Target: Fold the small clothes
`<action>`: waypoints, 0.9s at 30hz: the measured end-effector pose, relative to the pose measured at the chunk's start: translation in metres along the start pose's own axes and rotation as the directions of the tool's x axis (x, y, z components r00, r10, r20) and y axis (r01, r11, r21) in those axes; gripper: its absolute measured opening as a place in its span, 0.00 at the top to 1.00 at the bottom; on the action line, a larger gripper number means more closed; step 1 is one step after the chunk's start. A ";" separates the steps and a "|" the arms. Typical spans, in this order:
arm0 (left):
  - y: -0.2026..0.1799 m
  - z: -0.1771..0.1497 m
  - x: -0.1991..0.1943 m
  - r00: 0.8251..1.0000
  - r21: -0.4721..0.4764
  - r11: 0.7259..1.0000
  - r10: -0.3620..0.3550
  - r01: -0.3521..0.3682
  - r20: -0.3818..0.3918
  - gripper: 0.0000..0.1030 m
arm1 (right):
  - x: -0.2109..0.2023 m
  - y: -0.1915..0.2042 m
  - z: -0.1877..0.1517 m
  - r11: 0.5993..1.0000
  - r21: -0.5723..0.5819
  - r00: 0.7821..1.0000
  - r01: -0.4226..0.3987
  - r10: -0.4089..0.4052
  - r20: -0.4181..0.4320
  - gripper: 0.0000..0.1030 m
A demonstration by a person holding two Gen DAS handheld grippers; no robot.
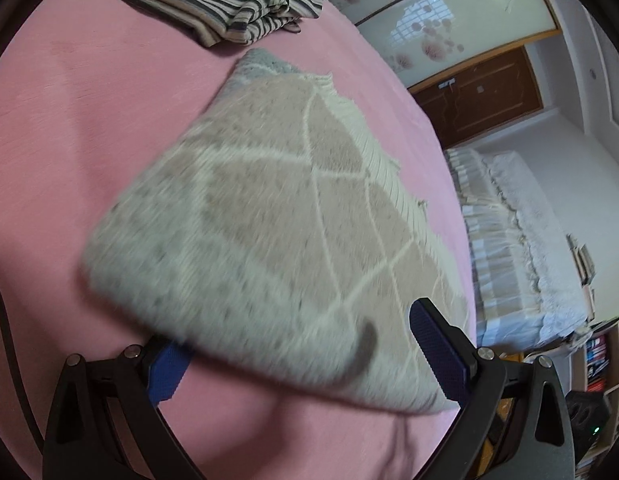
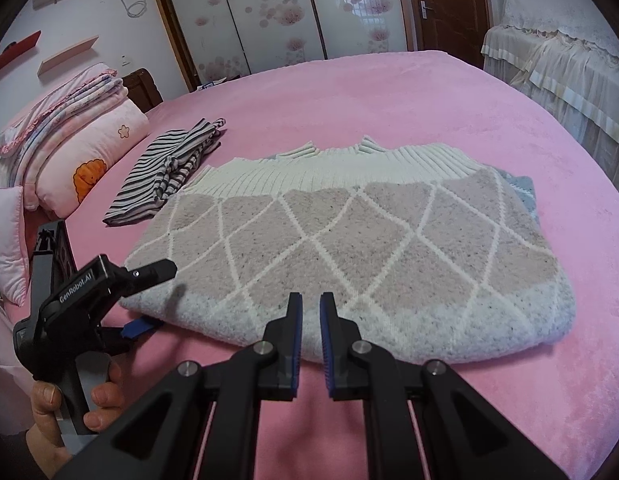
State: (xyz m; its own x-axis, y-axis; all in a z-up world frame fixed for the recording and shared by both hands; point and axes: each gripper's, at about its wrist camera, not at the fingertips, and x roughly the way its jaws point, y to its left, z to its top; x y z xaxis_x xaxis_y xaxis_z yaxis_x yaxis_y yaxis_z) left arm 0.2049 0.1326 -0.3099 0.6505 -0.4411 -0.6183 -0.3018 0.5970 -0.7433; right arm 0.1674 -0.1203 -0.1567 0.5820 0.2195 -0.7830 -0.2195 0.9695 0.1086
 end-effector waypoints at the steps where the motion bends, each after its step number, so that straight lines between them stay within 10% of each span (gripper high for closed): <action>1: -0.001 0.002 0.003 1.000 -0.006 1.000 -0.004 0.004 0.006 0.03 | 0.002 -0.001 0.001 1.000 0.003 1.000 -0.001 0.001 0.000 0.92; 10: -0.019 0.017 0.028 0.998 -0.024 1.000 0.006 -0.004 0.060 0.05 | 0.023 -0.003 0.018 1.000 -0.002 1.000 0.016 -0.016 0.021 0.92; 14: -0.021 0.028 0.032 0.999 -0.043 0.999 0.029 -0.028 0.041 0.59 | 0.036 -0.004 0.028 1.000 -0.010 0.999 0.030 -0.030 0.029 0.92; 17: -0.026 0.031 0.029 0.998 -0.006 0.999 0.040 -0.040 0.041 0.75 | 0.048 -0.003 0.037 0.999 -0.010 0.999 0.034 -0.034 0.032 0.92; 27: -0.088 0.021 0.005 0.983 0.200 0.971 0.106 -0.135 0.150 0.79 | 0.093 -0.001 0.080 0.998 -0.028 0.999 0.049 -0.049 0.018 0.92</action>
State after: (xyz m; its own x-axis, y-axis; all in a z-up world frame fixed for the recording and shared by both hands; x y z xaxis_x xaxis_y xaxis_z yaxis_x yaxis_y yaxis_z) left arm 0.2493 0.0925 -0.2423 0.7118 -0.2701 -0.6484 -0.2416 0.7726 -0.5871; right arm 0.2844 -0.0918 -0.1803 0.6063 0.1737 -0.7761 -0.2122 0.9758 0.0526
